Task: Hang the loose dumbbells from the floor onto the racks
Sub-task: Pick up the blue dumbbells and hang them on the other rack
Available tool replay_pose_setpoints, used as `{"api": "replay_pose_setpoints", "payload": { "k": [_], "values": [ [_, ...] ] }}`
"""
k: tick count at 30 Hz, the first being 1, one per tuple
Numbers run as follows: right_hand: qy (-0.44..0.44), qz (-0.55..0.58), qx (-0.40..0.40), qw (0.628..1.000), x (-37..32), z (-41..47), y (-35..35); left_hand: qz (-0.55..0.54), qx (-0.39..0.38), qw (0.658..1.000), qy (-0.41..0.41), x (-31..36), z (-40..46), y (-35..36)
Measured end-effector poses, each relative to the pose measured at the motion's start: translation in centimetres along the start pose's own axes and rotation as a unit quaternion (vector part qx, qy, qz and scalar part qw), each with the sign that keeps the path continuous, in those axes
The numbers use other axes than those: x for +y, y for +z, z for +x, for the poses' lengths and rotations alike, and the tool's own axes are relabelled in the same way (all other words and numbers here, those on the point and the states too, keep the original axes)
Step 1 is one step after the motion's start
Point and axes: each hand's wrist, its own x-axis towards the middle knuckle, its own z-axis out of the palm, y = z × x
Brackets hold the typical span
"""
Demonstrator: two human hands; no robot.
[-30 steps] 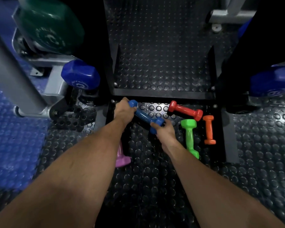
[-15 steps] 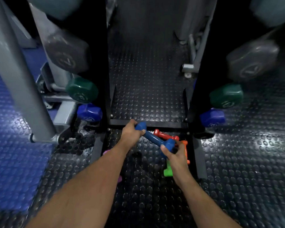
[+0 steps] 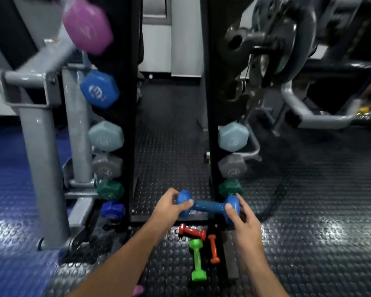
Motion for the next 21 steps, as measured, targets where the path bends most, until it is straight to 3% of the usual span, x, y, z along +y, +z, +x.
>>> {"api": "replay_pose_setpoints", "payload": {
  "k": [10,14,17,21],
  "values": [
    [-0.110,0.010,0.064,0.992,-17.8,4.3,-4.1,0.045,-0.042,0.985,0.163,15.3,-5.0,1.1],
    [-0.116,0.045,0.047,0.991,-24.9,7.1,-4.6,0.053,0.003,0.974,0.220,20.0,-5.9,2.1],
    [-0.085,0.108,-0.002,0.991,-29.0,8.8,-4.2,0.022,0.050,0.972,0.228,22.1,-6.1,3.1],
    [-0.077,0.102,-0.023,0.992,-31.4,12.6,-2.9,0.009,0.100,0.969,0.224,24.3,-5.3,4.0]
  ]
}}
